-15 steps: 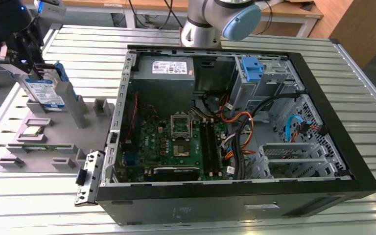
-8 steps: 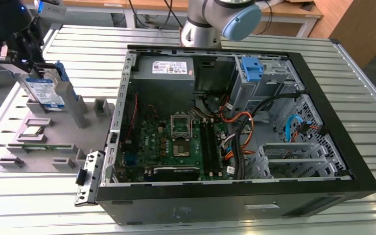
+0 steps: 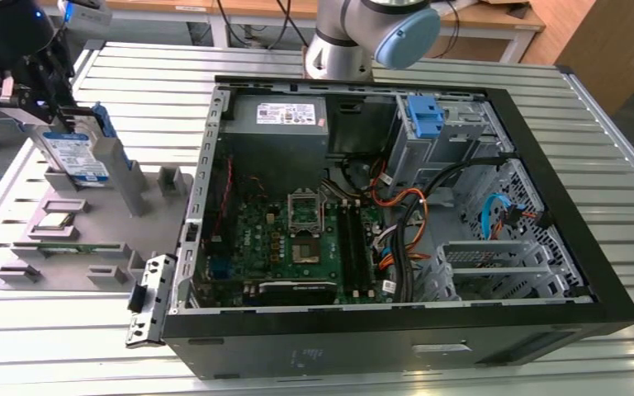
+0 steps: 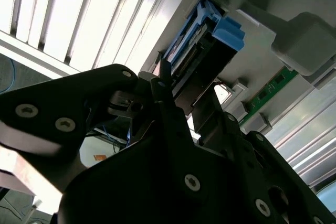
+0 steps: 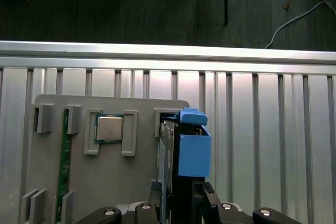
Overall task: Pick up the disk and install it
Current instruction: 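Pick up the disk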
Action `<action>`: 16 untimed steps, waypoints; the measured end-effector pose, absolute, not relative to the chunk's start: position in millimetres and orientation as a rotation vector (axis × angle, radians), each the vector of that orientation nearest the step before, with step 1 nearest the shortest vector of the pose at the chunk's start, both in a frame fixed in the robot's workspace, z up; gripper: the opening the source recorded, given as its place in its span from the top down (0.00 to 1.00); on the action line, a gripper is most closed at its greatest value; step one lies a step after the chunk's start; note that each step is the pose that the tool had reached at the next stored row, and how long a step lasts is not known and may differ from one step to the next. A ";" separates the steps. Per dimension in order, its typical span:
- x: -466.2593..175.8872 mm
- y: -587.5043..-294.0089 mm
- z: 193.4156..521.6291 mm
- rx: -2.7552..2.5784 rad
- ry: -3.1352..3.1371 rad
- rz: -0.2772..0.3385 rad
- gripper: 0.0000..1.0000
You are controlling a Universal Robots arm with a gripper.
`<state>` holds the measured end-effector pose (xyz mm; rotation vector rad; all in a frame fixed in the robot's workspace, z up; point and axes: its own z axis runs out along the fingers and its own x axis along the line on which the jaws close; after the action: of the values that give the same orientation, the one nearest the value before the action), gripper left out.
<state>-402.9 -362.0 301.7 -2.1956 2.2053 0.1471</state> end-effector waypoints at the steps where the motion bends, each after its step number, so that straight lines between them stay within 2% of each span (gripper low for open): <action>1: -402.9 -362.0 301.7 -2.195 2.205 0.147 0.58; 16: -404.6 -362.0 301.6 -2.193 2.202 0.139 0.58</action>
<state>-404.6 -362.0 301.6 -2.1925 2.2016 0.1389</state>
